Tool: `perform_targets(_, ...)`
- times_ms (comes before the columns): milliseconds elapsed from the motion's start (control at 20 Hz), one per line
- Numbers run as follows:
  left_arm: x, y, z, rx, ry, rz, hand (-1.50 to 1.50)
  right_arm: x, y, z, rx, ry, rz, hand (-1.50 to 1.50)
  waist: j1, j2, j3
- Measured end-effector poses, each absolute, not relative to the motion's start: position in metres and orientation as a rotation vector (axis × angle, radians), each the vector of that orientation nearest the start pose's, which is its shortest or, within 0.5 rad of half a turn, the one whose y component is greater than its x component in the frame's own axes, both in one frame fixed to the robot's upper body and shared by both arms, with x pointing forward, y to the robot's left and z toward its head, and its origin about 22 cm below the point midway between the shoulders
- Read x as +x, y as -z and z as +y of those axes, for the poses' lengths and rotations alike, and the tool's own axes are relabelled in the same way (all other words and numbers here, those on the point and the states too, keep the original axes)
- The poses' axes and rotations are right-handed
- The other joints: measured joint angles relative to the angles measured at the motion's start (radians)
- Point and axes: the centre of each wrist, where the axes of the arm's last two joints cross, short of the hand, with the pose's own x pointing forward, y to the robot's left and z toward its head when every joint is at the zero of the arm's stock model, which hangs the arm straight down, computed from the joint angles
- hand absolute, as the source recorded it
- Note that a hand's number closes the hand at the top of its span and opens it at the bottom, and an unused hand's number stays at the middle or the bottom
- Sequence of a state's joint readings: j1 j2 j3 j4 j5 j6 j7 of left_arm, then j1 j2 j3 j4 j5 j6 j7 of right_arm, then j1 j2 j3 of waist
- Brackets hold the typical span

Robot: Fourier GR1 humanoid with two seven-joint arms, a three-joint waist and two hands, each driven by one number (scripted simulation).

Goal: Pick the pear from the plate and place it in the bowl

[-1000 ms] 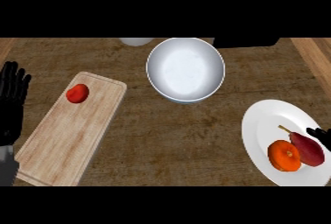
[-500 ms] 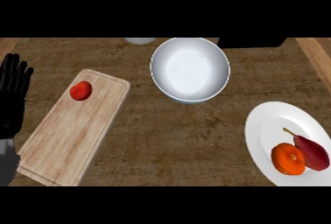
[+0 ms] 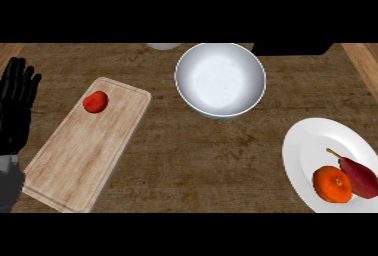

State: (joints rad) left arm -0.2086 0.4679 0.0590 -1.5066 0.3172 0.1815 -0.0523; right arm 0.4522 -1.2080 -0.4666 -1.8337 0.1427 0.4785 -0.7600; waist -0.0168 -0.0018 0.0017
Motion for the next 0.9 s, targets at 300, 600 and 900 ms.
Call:
perform_targets(300, 0.295, -0.08, 0.332, 0.245, -0.033, -1.78, 0.0, 0.174, -0.219, -0.467, -0.415, -1.674, -1.469, -1.5, 0.011, 0.004, 0.0)
perform_targets(600, 0.296, -0.078, 0.331, 0.241, -0.023, -1.786, 0.0, 0.178, -0.191, -0.471, -0.386, -1.705, -1.423, -1.5, 0.023, 0.005, -0.001)
perform_targets(900, 0.293, -0.084, 0.328, 0.232, -0.023, -1.787, 0.0, 0.186, -0.163, -0.473, -0.353, -1.71, -1.38, -1.5, 0.03, 0.004, -0.001)
